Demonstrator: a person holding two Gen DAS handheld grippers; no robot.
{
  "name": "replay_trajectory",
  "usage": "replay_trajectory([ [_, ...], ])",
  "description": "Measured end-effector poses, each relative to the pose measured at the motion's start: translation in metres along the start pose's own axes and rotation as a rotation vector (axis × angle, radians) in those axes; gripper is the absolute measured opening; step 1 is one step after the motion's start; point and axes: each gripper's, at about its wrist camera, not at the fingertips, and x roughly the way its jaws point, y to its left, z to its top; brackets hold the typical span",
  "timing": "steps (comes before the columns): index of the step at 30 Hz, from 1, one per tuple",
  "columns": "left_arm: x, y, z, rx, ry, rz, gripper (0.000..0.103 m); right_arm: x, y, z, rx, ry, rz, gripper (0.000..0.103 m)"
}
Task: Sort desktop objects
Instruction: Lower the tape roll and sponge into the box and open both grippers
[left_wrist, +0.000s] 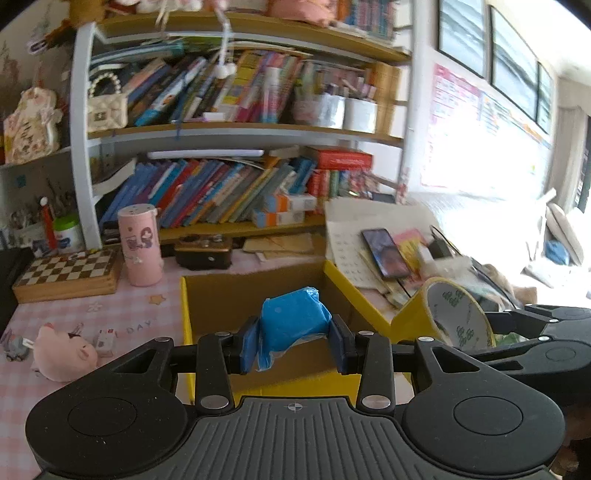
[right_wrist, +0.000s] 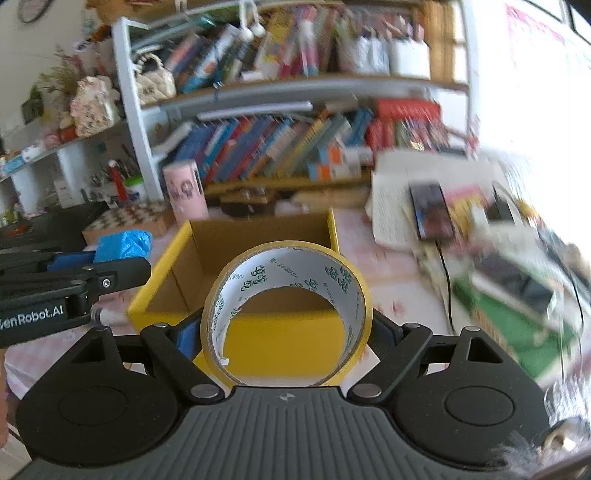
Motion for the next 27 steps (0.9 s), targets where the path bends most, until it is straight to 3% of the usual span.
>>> replay_trajectory([
  [10,0.080,0.011,0.029,-0.102,0.089,0.065,0.038,0.079,-0.008,0.041,-0.285,0.012,0.068,0.085],
  [19,0.148,0.029,0.038,-0.068,0.216,0.103,0.038,0.159,0.018,0.050,-0.622,0.121,0.126,0.085],
  [24,0.186,0.058,0.032,-0.191,0.340,0.080,0.038,0.204,0.038,0.042,-0.871,0.221,0.152,0.085],
  [27,0.201,0.067,0.026,-0.207,0.378,0.100,0.038,0.223,0.043,0.035,-0.951,0.266,0.180,0.085],
])
